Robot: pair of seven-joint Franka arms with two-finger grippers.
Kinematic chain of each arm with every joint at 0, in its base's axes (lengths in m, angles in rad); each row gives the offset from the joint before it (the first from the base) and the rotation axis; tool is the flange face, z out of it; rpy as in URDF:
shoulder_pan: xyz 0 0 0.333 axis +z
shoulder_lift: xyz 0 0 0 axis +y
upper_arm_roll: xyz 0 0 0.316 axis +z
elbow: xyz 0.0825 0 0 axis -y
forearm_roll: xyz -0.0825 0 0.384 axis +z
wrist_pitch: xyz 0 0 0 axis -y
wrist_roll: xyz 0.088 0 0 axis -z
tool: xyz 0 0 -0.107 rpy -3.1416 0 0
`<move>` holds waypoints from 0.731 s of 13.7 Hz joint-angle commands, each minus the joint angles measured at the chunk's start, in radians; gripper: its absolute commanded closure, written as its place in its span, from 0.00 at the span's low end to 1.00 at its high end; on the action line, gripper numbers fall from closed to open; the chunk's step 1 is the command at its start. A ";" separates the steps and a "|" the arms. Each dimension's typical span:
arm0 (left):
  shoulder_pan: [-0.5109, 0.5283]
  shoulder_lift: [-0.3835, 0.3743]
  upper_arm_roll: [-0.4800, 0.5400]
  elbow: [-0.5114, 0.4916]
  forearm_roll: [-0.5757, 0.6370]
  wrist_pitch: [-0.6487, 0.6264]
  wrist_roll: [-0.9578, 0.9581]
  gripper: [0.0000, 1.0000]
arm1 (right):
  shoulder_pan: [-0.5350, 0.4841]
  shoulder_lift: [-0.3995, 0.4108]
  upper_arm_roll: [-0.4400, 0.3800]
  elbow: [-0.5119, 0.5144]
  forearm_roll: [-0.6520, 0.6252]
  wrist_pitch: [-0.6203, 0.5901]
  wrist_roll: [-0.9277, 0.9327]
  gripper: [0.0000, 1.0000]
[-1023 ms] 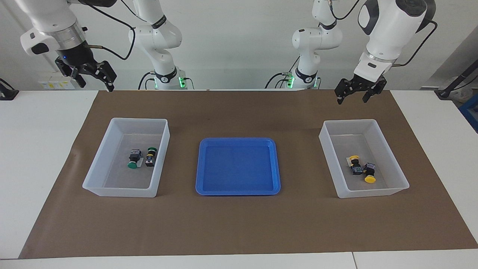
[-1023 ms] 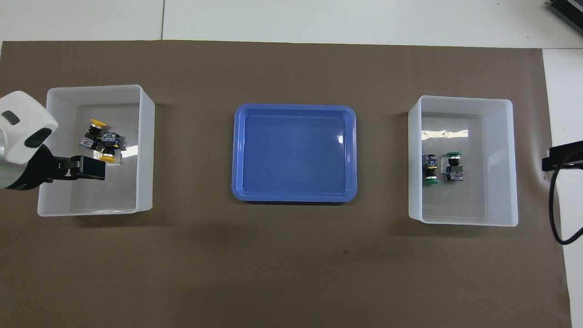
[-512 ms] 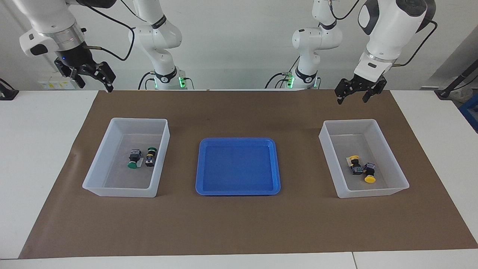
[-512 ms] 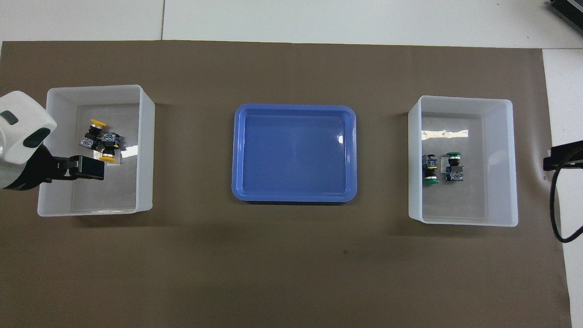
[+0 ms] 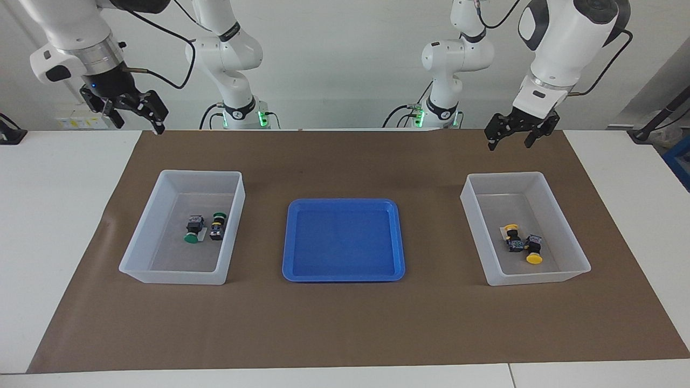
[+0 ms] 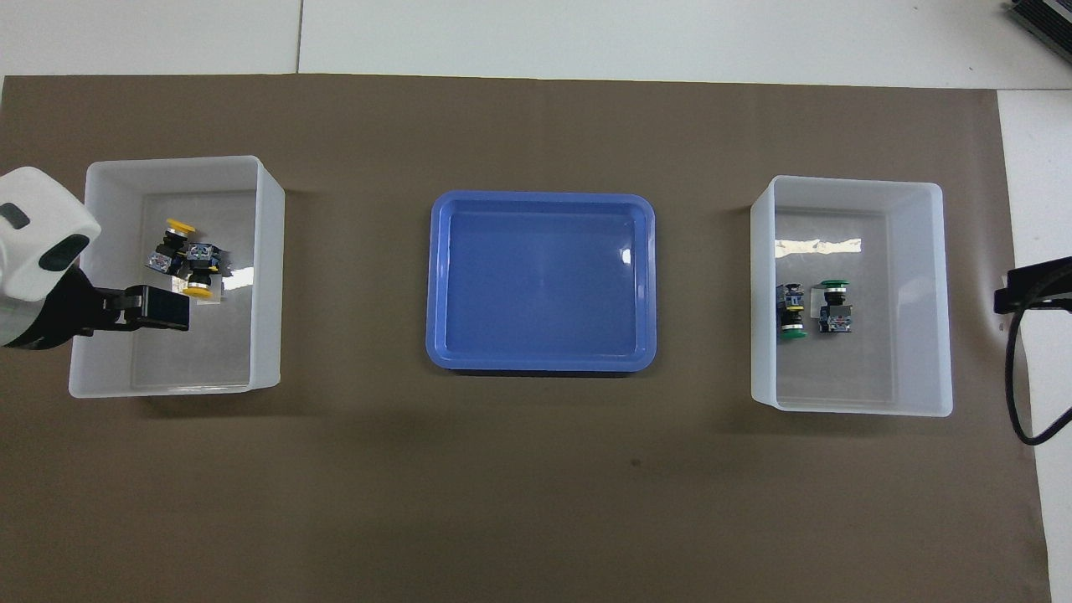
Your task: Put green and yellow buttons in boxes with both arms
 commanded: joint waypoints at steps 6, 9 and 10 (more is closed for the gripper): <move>0.003 -0.021 0.001 -0.017 -0.012 -0.004 -0.007 0.00 | 0.007 -0.012 -0.006 -0.023 0.018 0.018 -0.010 0.00; 0.003 -0.021 0.003 -0.017 -0.012 -0.004 -0.007 0.00 | -0.003 -0.017 -0.006 -0.029 0.018 0.017 -0.010 0.00; 0.003 -0.021 0.001 -0.017 -0.012 -0.004 -0.007 0.00 | -0.003 -0.017 -0.008 -0.029 0.018 0.015 -0.010 0.00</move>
